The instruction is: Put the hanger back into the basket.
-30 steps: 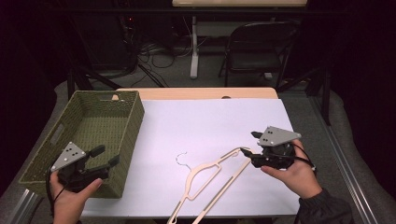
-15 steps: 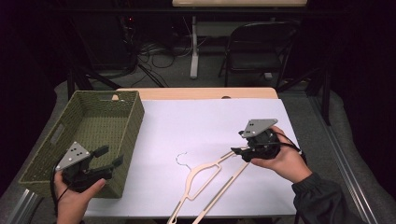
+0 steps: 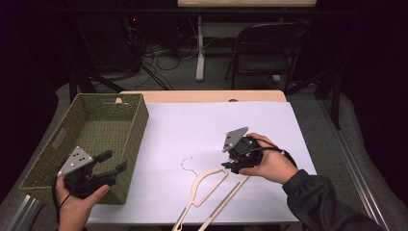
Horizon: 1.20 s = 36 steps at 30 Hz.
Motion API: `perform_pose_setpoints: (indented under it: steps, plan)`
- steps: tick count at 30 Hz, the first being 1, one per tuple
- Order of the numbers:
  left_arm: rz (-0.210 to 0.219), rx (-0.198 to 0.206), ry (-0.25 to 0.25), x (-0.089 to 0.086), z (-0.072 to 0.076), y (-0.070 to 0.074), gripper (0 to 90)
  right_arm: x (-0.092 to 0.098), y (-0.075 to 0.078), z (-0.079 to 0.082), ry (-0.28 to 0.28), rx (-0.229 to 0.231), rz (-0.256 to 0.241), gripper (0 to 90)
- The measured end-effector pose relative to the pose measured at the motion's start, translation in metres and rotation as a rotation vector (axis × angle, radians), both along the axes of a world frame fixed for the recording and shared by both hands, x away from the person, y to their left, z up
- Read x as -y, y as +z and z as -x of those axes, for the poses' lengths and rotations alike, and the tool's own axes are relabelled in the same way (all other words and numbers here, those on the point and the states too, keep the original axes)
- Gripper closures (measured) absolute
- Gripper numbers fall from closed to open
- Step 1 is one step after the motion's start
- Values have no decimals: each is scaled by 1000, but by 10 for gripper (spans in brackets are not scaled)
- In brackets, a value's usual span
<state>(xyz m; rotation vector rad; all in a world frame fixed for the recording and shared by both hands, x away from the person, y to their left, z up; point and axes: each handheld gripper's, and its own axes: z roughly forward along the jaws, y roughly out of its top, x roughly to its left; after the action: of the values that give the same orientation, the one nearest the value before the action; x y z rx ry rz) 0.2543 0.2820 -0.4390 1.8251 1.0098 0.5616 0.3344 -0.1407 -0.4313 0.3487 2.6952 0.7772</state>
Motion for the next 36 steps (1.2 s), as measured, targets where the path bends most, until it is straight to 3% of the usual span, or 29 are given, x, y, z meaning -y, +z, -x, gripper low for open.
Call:
perform_pose_setpoints:
  steps: [11,21,30,32,36]
  plan:
    - [3,2,4,-2,1,0,330,-37,-16,-6,70,-55,31,432]
    - [3,0,1,-1,0,-1,331,-47,-32,-9,80,-138,77,456]
    - [-1,-2,-8,1,0,-1,332,-57,-43,-7,138,-114,176,462]
    - [-1,-3,-8,2,-1,-1,332,-59,-46,-7,148,-110,208,531]
    - [-2,-3,-9,2,-1,-1,332,-59,-50,-7,163,-89,245,574]
